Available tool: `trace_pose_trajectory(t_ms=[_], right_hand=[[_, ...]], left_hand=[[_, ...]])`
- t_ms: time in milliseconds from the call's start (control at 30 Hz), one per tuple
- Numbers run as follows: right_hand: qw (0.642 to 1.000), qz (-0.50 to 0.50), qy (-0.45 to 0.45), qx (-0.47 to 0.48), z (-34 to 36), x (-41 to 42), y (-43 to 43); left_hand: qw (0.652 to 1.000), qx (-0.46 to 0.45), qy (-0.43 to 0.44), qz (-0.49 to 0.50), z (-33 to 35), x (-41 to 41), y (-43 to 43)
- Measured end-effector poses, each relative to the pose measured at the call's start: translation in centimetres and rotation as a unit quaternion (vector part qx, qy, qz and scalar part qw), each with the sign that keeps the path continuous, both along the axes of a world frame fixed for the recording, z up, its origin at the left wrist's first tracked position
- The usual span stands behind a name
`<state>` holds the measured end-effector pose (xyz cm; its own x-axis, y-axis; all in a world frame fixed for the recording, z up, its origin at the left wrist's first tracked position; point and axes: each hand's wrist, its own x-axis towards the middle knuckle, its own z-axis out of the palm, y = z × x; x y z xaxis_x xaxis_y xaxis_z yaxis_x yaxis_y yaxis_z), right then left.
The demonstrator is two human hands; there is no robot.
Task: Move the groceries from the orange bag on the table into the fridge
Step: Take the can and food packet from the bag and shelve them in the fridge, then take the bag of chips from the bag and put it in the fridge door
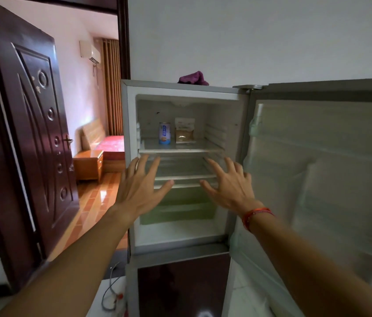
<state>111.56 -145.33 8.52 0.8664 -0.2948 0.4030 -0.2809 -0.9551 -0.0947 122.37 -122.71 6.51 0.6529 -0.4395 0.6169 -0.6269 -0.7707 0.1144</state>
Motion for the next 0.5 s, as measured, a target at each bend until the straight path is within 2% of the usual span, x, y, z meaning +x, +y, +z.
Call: trace_pose_trajectory(t_ms=[200, 500], right_hand=[[1.000, -0.005, -0.001, -0.012, -0.5, -6.4, 2.3], [0.999, 0.005, -0.020, -0.031, -0.3, -11.7, 3.4]], left_hand=[[1.000, -0.001, 0.004, -0.015, 0.0, -6.2, 2.2], [1.000, -0.013, 0.008, -0.014, 0.0, -12.0, 2.7]])
